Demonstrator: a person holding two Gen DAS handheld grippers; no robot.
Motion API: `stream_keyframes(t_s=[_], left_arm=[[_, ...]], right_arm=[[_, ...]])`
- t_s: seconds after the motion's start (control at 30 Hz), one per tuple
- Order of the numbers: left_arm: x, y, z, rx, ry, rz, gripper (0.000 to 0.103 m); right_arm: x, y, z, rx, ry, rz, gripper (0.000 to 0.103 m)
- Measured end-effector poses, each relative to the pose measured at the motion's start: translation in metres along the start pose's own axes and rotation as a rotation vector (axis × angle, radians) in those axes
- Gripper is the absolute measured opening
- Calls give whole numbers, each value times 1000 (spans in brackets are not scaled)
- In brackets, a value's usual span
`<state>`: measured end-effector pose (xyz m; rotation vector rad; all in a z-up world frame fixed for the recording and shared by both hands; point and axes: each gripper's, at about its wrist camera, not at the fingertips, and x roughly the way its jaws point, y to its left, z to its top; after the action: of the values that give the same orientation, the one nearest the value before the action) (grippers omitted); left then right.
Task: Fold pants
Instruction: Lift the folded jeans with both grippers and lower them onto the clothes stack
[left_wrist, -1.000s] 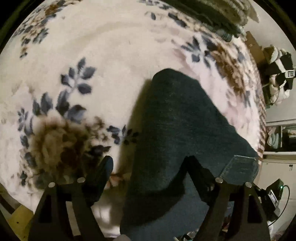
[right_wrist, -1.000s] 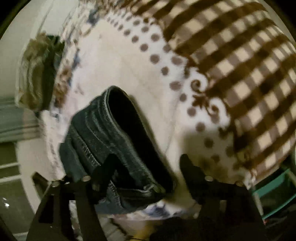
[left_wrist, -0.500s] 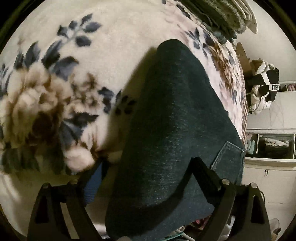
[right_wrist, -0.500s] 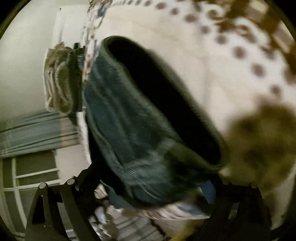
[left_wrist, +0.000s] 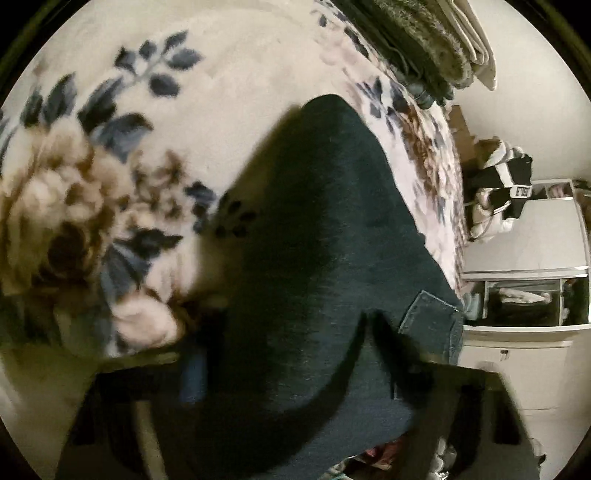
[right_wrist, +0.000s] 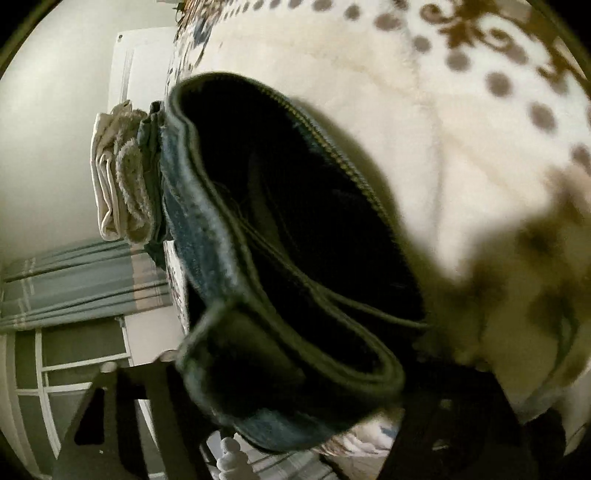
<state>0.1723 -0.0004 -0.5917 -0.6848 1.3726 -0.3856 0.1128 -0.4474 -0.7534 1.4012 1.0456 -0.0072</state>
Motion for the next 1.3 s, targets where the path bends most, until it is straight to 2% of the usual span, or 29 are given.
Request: stream_keyframes(t_s=[0.07, 0.17, 0.23, 0.57, 0.8, 1.0, 1.1, 1.3], left_arm=[[-4, 0, -4, -9, -17, -1, 55], [-14, -4, -10, -28, -47, -15, 42], [-24, -10, -12, -34, -61, -32, 37], [-88, -69, -3, -5, -123, -74, 36], [-134, -127, 26, 11, -156, -86, 36], [-154, -178, 97, 38, -196, -131, 36], [-160, -203, 152, 51, -226, -158, 36], [-160, -238, 295, 57, -275, -219, 36]], right_arm=[[-10, 2, 2, -9, -11, -8, 53], [-19, 9, 1, -27, -18, -34, 47], [-22, 19, -1, -34, -19, -40, 44], [-62, 87, -3, -93, 3, -3, 40], [-93, 155, 4, -134, -2, 31, 39], [-95, 248, 43, -197, -49, 62, 39], [-76, 309, 75, -227, -82, 82, 39], [-6, 437, 158, -282, -134, 121, 39]])
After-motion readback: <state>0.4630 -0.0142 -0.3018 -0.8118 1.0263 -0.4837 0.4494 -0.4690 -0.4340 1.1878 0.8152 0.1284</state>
